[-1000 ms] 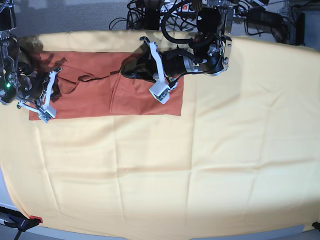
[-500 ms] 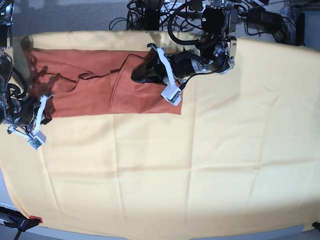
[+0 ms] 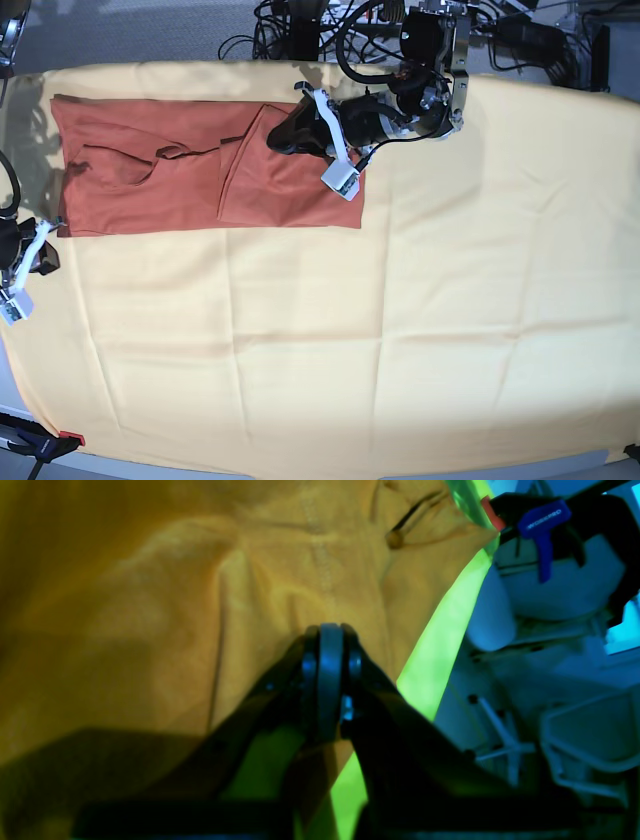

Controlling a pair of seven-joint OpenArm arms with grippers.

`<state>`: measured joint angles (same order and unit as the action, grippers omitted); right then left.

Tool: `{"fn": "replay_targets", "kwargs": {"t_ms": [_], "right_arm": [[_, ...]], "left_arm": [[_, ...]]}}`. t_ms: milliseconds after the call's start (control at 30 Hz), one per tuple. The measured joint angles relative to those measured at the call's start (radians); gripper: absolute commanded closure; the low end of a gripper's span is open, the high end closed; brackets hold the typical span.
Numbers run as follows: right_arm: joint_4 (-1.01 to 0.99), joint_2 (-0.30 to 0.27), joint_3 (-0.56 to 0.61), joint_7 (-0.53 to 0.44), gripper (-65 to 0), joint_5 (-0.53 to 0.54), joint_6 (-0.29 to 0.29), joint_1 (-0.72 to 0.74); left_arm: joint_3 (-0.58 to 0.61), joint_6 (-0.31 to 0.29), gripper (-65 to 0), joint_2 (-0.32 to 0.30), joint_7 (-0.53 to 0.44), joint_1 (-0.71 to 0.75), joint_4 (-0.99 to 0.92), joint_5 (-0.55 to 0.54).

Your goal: Fold the T-shirt properly

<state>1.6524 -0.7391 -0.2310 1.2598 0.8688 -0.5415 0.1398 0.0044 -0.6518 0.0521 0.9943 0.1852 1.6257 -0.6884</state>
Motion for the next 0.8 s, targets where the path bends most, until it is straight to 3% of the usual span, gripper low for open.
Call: {"fn": "replay_targets", "kwargs": {"t_ms": [100, 233, 400, 567, 667, 800], "right_arm": [[0.000, 0.001, -0.047, 0.048, -18.0, 0.042, 0.000, -0.001], [0.000, 0.000, -0.105, 0.077, -22.9, 0.049, 0.000, -0.034], [-0.005, 0.005, -0.140, 0.085, -35.6, 0.065, 0.011, -0.148], [-0.004, 0.005, -0.155, 0.080, -36.4, 0.150, -0.004, -0.231], [-0.004, 0.008, -0.175, 0.076, -36.5, 0.164, -0.005, -0.272], [-0.042, 0.008, -0.229, 0.059, -43.5, 0.174, -0.005, -0.311]], "left_arm": [[-0.005, -0.001, 0.0, 0.000, 0.083, -0.002, 0.023, -0.114], [0.001, -0.037, 0.0, 0.001, 0.160, -0.006, 0.120, -0.222], [0.001, -0.038, 0.0, 0.000, 0.179, -0.010, 0.187, -0.228], [0.000, -0.038, 0.0, -0.003, 0.184, -0.008, 0.200, -0.228], [0.000, -0.038, 0.0, -0.042, 0.183, -0.008, 0.200, -0.229], [-0.036, -0.038, 0.0, -0.116, 0.184, -0.009, 0.200, -0.233]]}}
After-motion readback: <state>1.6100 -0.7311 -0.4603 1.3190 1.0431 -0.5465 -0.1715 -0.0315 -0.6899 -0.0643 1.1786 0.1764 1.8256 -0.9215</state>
